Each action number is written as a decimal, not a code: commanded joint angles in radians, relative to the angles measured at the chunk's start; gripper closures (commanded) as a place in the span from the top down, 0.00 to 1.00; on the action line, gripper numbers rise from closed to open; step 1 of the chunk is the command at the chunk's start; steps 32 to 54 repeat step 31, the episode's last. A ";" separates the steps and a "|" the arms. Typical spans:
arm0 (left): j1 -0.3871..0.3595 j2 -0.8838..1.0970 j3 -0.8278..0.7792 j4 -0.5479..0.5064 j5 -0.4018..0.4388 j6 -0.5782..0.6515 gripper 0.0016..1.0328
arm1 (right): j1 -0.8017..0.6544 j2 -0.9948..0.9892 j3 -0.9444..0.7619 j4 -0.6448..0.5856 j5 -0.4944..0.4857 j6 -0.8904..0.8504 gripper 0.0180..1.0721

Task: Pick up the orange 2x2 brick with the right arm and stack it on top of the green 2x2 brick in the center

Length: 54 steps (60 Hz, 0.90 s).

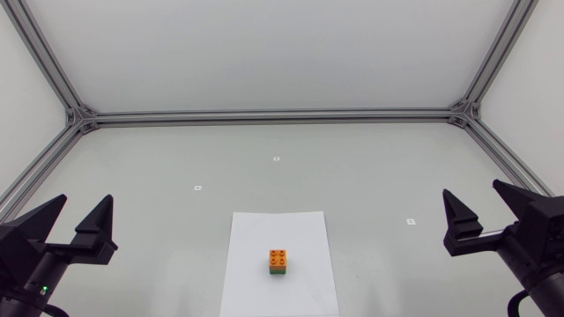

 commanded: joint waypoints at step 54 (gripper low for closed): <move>0.003 -0.008 -0.041 -0.015 0.004 0.013 0.96 | 0.031 -0.138 -0.129 0.079 0.043 0.186 0.96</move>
